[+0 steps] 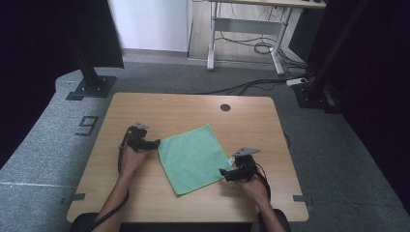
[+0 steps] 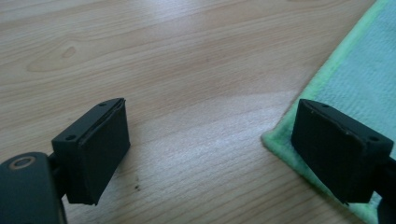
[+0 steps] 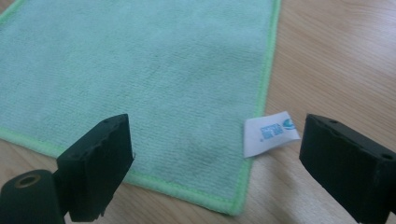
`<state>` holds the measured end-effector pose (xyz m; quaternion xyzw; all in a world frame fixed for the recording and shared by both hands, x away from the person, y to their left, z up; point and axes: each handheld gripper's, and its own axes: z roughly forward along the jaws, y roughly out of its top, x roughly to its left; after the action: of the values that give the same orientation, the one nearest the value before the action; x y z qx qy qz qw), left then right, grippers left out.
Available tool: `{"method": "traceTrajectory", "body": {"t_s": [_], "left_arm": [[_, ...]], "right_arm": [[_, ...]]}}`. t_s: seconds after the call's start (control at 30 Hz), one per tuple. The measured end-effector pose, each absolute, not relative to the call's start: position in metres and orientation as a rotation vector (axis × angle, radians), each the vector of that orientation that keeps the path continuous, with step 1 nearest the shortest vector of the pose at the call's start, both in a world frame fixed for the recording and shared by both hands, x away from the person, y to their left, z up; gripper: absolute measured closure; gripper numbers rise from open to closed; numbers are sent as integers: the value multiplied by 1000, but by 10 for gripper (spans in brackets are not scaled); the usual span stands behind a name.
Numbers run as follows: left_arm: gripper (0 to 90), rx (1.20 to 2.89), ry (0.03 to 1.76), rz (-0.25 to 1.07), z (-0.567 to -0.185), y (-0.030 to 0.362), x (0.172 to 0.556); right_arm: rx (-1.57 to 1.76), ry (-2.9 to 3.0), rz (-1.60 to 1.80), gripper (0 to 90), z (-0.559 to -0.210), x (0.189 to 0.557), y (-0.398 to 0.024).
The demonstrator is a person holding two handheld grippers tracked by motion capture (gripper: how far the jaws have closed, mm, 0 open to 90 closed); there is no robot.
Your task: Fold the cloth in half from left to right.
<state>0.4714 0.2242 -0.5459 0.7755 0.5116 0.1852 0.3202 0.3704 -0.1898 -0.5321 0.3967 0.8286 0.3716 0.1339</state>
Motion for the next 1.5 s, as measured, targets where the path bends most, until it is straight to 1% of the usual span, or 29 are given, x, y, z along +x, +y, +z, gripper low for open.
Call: {"method": "traceTrajectory", "body": {"t_s": [0.2, 0.4, 0.6, 0.83, 0.87, 1.1, 1.23, 1.37, 1.5], "left_arm": [[134, 2045, 1312, 474, -546, 221, 471], [138, 2059, 1315, 509, -547, 219, 470], [144, 2060, 1314, 509, -547, 219, 470], [146, 2060, 1316, 511, -547, 219, 469], [146, 2059, 1316, 511, -547, 219, 469], [146, 2063, 1315, 511, -547, 219, 469], [147, 2061, 1315, 512, -547, 219, 469], [170, 2061, 1305, 514, -547, 219, 468], [215, 2056, 1291, 515, -547, 218, 466]], "right_arm": [[1144, 2420, 1071, 99, -532, 370, -186], [1144, 2428, 1083, 114, -532, 370, -185], [1102, 2459, 1125, 128, -529, 368, -176], [1044, 2505, 1153, 133, -527, 364, -157], [1017, 2524, 1160, 134, -527, 362, -148], [952, 2596, 1180, 139, -529, 356, -123], [873, 2658, 1193, 152, -530, 347, -100], [815, 2698, 1209, 172, -530, 341, -82], [757, 2739, 1221, 213, -529, 335, -66]]}}
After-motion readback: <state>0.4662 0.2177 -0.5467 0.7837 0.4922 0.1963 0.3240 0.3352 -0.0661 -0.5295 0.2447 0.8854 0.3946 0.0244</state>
